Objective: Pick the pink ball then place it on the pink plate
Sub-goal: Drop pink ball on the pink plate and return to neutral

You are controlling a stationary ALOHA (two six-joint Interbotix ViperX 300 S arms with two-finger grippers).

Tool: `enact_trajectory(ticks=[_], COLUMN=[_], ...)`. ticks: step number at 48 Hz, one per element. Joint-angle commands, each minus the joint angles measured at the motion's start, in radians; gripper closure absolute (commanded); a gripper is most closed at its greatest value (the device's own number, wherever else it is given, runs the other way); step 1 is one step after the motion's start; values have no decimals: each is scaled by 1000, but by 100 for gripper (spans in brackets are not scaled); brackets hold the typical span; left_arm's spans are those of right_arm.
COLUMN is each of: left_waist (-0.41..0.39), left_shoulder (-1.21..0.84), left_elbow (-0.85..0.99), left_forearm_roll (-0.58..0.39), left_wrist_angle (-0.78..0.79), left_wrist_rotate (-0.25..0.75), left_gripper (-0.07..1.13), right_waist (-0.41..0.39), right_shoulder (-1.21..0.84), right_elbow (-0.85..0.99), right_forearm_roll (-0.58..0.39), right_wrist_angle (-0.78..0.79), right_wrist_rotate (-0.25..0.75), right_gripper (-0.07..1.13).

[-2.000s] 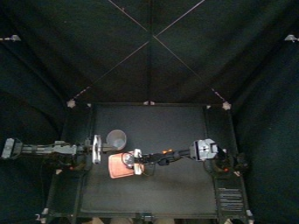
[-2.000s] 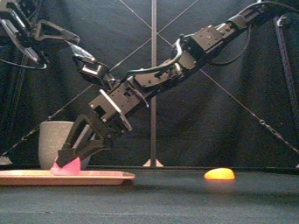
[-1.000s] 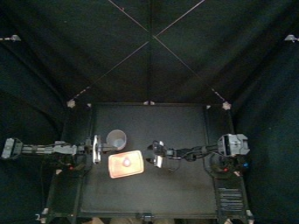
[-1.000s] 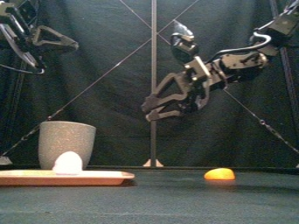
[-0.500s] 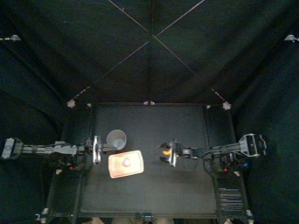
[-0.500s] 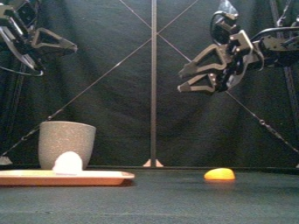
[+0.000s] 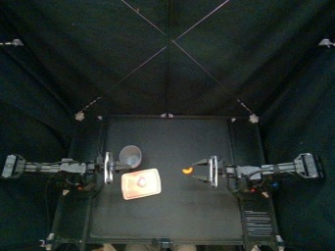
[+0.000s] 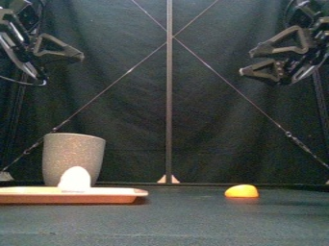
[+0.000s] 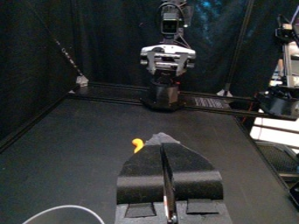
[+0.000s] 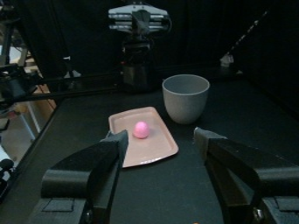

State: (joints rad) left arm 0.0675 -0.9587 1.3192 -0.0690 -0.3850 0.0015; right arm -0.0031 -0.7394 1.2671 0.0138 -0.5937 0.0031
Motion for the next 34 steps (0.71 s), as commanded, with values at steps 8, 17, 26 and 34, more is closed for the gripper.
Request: enact_trajectory(ticks=[8, 17, 26, 34], left_waist=[3, 3, 3, 3], left_shoulder=[5, 5, 5, 5], left_elbow=[-5, -2, 6, 9], left_forearm_roll=[-3, 0, -2, -3], left_wrist_angle=[-5, -5, -5, -5], left_wrist_rotate=[-2, 0, 0, -3], left_gripper=[108, 108, 108, 108], right_waist=[9, 14, 14, 14], right_shoulder=[-11, -11, -11, -11], right_elbow=[6, 2, 3, 8], right_forearm_roll=[-107, -106, -106, -106], right_wrist_angle=[26, 37, 40, 44], right_wrist_rotate=[9, 9, 9, 9], right_gripper=[11, 11, 11, 11])
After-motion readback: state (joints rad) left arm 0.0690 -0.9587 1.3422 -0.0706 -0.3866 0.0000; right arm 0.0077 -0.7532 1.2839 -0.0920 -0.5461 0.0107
